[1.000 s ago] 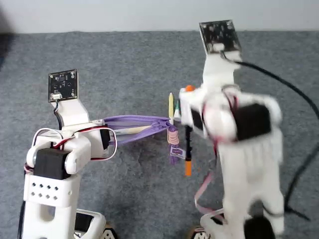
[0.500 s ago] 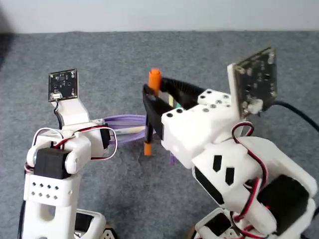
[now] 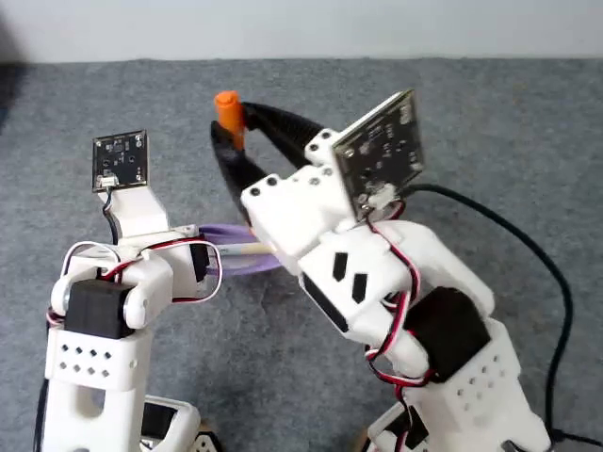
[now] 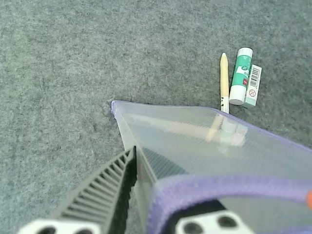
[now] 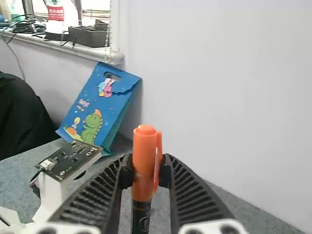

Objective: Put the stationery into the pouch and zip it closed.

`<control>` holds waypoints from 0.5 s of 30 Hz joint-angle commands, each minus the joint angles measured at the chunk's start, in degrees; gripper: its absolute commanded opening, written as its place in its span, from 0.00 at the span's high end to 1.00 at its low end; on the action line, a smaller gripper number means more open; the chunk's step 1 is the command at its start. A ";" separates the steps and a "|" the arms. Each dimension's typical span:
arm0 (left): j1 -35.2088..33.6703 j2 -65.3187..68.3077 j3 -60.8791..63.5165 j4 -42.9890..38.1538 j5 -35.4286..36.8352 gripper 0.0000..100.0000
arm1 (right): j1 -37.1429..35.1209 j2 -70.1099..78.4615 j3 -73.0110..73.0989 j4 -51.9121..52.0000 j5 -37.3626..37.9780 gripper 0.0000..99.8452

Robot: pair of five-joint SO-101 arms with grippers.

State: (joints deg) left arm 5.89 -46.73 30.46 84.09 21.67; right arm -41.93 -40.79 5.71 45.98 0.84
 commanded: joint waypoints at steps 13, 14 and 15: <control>0.35 1.23 0.31 -0.79 0.62 0.99 | -3.30 -10.86 6.42 -0.84 2.99 0.99; 0.35 1.23 0.31 -0.79 0.62 0.99 | -4.18 -10.77 5.89 -0.84 2.99 0.99; 0.44 1.32 0.31 -0.88 0.62 0.99 | -4.88 -10.77 5.54 -0.84 2.99 0.99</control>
State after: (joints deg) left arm 5.89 -46.64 30.55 84.09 21.67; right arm -45.01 -51.69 13.98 45.63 3.12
